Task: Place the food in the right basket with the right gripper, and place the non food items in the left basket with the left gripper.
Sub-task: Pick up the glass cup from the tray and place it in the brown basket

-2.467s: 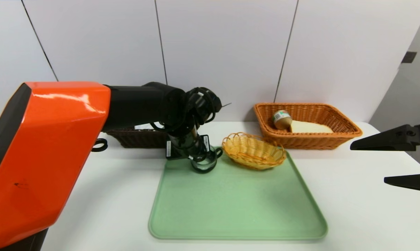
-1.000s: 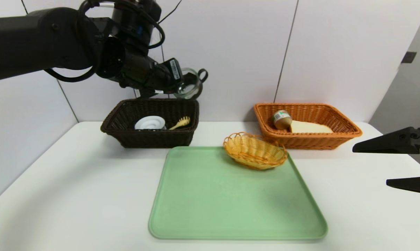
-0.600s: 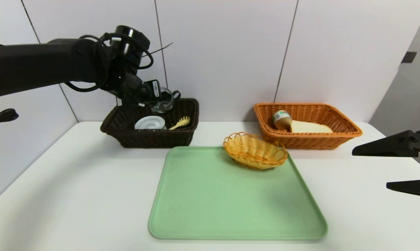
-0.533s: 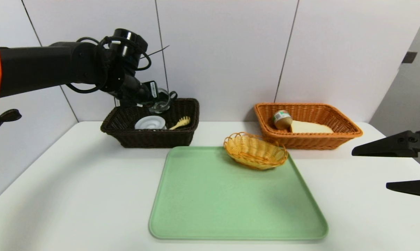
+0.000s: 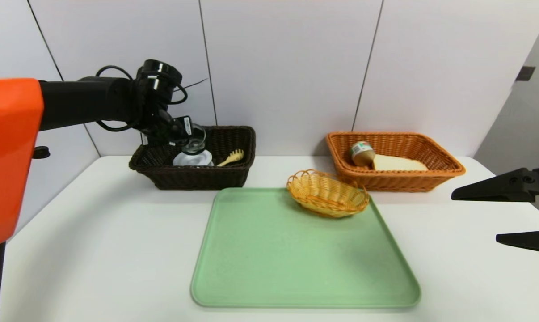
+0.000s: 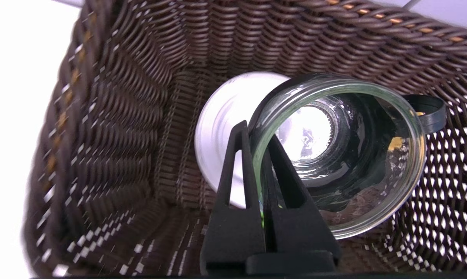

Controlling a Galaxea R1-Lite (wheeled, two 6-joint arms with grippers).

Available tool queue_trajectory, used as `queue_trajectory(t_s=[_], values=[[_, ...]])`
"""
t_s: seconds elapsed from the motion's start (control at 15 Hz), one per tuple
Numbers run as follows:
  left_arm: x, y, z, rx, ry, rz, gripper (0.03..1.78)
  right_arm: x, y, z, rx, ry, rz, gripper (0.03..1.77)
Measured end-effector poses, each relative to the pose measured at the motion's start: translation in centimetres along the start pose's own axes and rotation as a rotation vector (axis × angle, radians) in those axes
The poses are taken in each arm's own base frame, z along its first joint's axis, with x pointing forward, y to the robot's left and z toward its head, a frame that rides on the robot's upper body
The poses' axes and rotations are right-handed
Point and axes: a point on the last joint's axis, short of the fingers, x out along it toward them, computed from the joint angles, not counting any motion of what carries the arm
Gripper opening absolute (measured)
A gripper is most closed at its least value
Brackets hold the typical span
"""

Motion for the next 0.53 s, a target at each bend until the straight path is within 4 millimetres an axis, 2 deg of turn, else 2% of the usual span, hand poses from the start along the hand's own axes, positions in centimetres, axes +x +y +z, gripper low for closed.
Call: queue_trajectory(t_s=[0.27,0.53], values=[[1.9,0.6,-0.6,0.004,0.023,0.026,0.09,0.1,0.0,0.0,0.0,0.002,-0.002,1.71],[2.7,0.7,-1.1,0.009,0.041,0.034,0.09,0.1,0.0,0.0,0.001,0.002,-0.004,1.71]])
